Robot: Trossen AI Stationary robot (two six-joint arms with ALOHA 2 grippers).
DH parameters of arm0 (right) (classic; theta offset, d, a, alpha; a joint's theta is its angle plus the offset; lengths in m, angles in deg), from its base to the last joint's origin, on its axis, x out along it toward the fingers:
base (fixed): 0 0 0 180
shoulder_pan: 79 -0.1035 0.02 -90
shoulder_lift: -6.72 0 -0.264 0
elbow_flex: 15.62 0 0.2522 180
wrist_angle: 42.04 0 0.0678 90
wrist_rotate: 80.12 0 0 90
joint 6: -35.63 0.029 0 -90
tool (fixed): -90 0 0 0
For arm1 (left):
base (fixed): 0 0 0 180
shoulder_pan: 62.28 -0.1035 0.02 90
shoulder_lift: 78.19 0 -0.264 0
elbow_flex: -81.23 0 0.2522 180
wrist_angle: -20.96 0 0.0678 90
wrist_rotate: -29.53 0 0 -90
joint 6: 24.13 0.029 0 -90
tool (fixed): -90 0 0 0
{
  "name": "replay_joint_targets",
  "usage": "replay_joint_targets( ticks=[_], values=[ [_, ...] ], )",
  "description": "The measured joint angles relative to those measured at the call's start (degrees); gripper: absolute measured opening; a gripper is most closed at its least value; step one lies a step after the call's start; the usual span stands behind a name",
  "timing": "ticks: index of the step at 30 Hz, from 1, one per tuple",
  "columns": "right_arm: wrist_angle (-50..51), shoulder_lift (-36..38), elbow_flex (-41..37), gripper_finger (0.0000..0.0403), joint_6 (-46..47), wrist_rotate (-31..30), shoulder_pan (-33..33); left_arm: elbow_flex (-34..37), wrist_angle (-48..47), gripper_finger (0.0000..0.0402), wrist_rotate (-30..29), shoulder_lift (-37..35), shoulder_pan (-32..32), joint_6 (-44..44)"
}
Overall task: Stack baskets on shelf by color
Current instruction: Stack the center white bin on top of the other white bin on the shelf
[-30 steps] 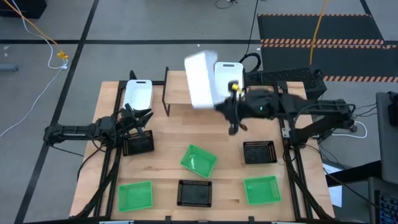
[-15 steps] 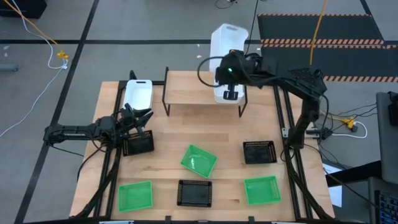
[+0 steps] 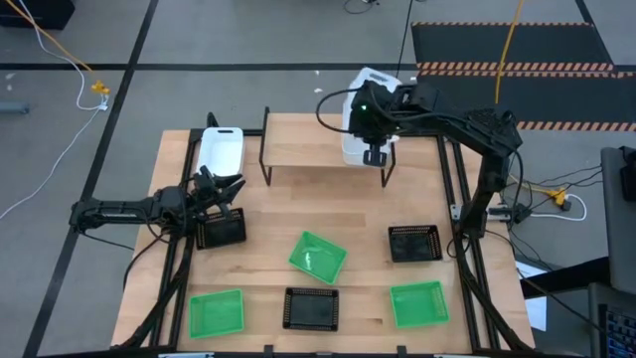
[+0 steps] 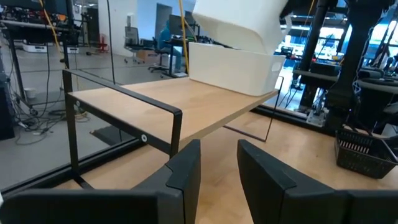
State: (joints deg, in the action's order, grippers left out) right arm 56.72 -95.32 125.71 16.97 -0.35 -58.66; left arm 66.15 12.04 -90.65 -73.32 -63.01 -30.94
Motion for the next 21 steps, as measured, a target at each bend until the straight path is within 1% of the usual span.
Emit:
replay_joint_targets(
  ticks=[9,21],
  values=[
    [1.9,0.0,-2.3,0.0000,0.0,0.0,-0.1,0.0,0.0,0.0106,0.0,0.0,0.0,0.0],
    [1.9,0.0,-2.4,0.0000,-0.4,0.0,-0.1,0.0,0.0,0.0106,0.0,0.0,0.0,0.0]
  ],
)
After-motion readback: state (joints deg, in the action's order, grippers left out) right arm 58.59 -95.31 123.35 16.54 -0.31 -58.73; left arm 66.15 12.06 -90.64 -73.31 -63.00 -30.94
